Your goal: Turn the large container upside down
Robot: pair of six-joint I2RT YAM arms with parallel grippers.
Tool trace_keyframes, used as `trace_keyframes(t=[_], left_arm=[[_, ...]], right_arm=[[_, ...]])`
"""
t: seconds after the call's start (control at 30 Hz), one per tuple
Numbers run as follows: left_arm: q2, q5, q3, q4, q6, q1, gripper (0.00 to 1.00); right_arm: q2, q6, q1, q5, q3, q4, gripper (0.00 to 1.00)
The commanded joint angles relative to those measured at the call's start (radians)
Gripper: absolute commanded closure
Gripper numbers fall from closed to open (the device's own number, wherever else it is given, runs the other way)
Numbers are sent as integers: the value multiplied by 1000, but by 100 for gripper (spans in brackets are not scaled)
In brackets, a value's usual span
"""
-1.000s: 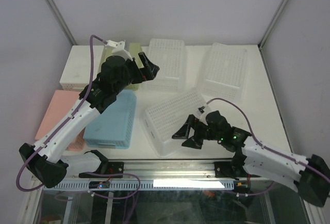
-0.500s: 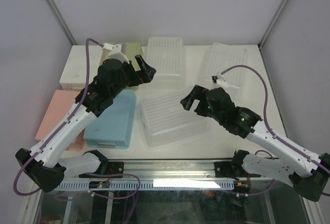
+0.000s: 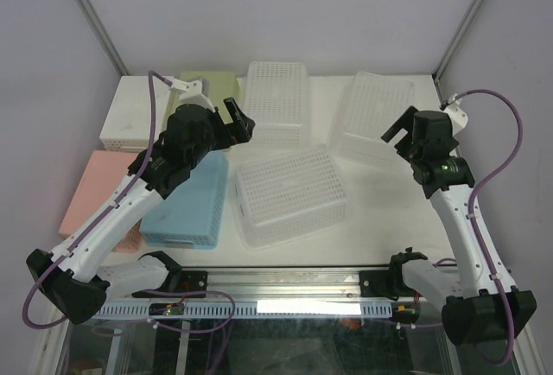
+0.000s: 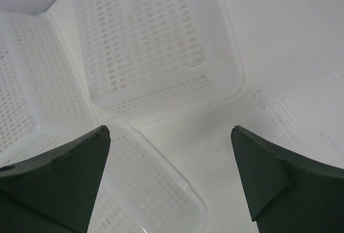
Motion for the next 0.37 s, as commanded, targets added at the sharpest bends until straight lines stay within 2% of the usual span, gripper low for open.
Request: trace_keyframes(t=[0.0,0.33], left_arm=[[-41,-76,-19,21,14,0,1],[8,-134,-10,37,-18,0,1]], right_arm=[[-85,5,-34,-132,-17,82,1],[-261,-1,-37,-42,-70,75,1]])
